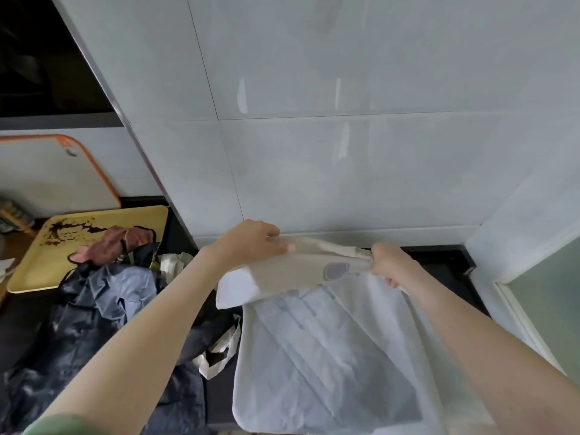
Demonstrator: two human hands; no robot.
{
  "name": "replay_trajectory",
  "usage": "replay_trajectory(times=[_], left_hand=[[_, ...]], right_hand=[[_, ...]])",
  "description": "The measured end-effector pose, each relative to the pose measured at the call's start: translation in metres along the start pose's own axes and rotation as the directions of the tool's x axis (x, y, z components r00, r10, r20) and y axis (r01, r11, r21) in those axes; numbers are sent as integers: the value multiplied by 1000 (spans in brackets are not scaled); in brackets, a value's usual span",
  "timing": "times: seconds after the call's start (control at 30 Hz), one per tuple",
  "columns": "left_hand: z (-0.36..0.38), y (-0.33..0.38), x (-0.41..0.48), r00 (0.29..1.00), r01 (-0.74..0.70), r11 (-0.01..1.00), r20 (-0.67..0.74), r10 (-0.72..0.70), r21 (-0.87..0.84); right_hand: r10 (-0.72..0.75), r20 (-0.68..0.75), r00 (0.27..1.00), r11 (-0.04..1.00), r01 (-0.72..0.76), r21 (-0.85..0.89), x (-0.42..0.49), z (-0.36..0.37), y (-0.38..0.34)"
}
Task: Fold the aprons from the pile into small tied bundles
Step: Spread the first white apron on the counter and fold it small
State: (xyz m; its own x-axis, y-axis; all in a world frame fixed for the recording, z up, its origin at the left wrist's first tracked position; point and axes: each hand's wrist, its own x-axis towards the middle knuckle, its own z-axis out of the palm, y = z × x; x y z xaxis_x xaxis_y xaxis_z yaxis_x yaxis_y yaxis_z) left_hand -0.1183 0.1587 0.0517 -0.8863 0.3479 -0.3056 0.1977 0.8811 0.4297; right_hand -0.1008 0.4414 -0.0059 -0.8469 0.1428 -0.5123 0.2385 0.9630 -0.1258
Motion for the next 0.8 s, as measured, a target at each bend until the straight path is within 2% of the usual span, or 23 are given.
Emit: replay_trajectory(times=[0.1, 0.17, 0.27, 0.37, 0.43, 0.5, 0.57, 0.63, 0.7, 0.73, 0.77, 0.8], left_hand=[[1, -4, -16, 991, 61, 993, 110, -73, 105], [5, -17, -26, 975, 128, 985, 166, -146, 113], [3, -48, -35, 926, 216, 959, 275, -260, 182], [0, -84, -43, 855, 318, 923, 355, -378, 216], [-1, -111, -49, 811, 366, 896, 387, -439, 249], [-3, -131, -55, 785, 389, 862, 373, -495, 324], [-3, -150, -58, 786, 436, 836, 312, -534, 333], [-1, -160, -56, 805, 516, 829, 211, -555, 215], [4, -163, -52, 821, 567, 823, 108, -560, -43], [9, -164, -50, 816, 576, 782, 98, -570, -239], [13, -163, -49, 807, 556, 678, 118, -578, -482], [15, -161, -52, 802, 520, 518, 180, -569, -679]], right_hand=[[-111, -66, 992, 964, 91, -249, 11, -15, -13], [-256, -141, 956, 880, 170, -443, 22, -18, -32], [-454, -110, 884, 764, 323, -559, 41, -10, -50], [-599, -55, 799, 712, 500, -493, 60, 13, -55], [-637, -29, 770, 727, 588, -354, 69, 37, -60], [-640, -30, 768, 759, 625, -183, 69, 58, -66], [-604, -37, 796, 794, 596, -121, 67, 74, -75], [-563, -47, 825, 821, 551, -148, 64, 88, -82], [-585, 34, 810, 797, 582, -164, 61, 105, -87], [-596, 103, 796, 778, 605, -169, 61, 116, -89], [-591, 172, 788, 770, 615, -171, 61, 127, -89], [-567, 236, 789, 775, 608, -170, 63, 138, -89]])
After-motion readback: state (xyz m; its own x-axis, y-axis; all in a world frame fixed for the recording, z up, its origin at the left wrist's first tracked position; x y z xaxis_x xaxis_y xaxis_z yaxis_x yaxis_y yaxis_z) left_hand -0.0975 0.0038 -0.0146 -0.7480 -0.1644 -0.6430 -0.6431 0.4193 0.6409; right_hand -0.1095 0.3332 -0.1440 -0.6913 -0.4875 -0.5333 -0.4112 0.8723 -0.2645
